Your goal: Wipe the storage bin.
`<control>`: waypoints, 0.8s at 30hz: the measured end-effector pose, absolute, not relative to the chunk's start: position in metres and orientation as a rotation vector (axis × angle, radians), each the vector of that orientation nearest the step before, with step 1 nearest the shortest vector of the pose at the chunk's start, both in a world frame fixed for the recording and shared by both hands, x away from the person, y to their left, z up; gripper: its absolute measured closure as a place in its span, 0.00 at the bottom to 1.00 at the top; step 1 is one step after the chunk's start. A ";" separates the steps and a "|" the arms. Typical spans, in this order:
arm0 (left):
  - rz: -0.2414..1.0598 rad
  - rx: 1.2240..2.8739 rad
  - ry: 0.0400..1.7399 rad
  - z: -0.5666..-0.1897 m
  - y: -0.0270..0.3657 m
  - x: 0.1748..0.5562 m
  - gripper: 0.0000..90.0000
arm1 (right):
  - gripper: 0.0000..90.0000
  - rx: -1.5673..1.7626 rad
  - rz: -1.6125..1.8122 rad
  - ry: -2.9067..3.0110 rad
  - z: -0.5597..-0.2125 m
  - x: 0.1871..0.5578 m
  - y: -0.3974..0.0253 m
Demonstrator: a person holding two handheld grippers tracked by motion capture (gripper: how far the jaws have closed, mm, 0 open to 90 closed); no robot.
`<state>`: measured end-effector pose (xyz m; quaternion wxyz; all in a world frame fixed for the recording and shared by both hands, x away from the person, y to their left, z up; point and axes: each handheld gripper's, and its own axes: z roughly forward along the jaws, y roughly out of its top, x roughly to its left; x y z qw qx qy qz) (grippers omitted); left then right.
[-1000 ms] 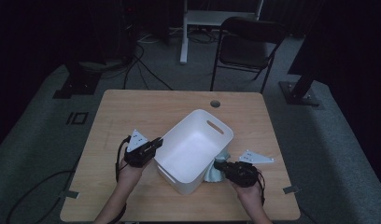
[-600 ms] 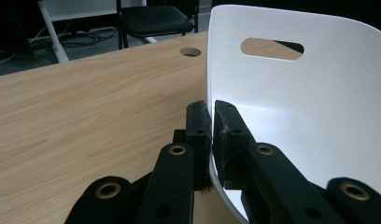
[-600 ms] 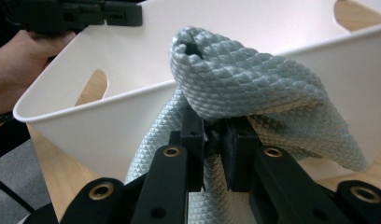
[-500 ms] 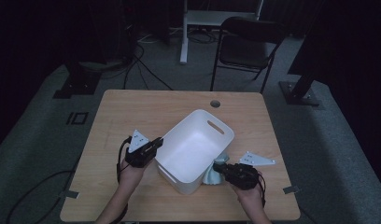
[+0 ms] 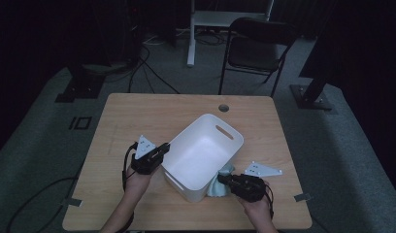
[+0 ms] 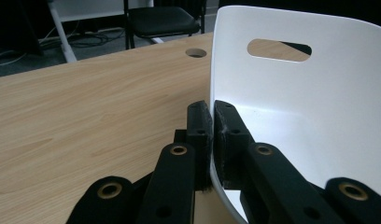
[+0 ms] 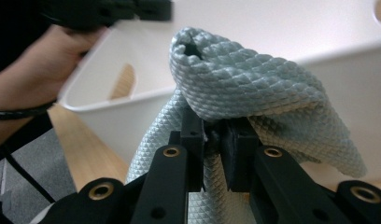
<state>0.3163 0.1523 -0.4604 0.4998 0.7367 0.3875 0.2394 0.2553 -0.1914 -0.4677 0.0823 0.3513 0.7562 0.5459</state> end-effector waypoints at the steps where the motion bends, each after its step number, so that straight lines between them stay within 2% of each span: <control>1: 0.577 1.782 0.937 -0.460 0.152 0.316 0.96 | 0.89 1.042 1.634 2.257 -0.470 0.256 -0.191; 6: 0.585 1.778 0.943 -0.460 0.152 0.316 0.96 | 0.89 1.080 1.592 2.284 -0.480 0.258 -0.191; 14: 0.583 1.777 0.944 -0.461 0.151 0.316 0.96 | 0.89 1.004 1.606 2.269 -0.469 0.246 -0.183; 19: 0.590 1.774 0.947 -0.461 0.151 0.315 0.96 | 0.89 1.052 1.574 2.309 -0.482 0.248 -0.182; 24: 0.588 1.773 0.948 -0.461 0.150 0.316 0.96 | 0.89 1.004 1.627 2.315 -0.473 0.241 -0.178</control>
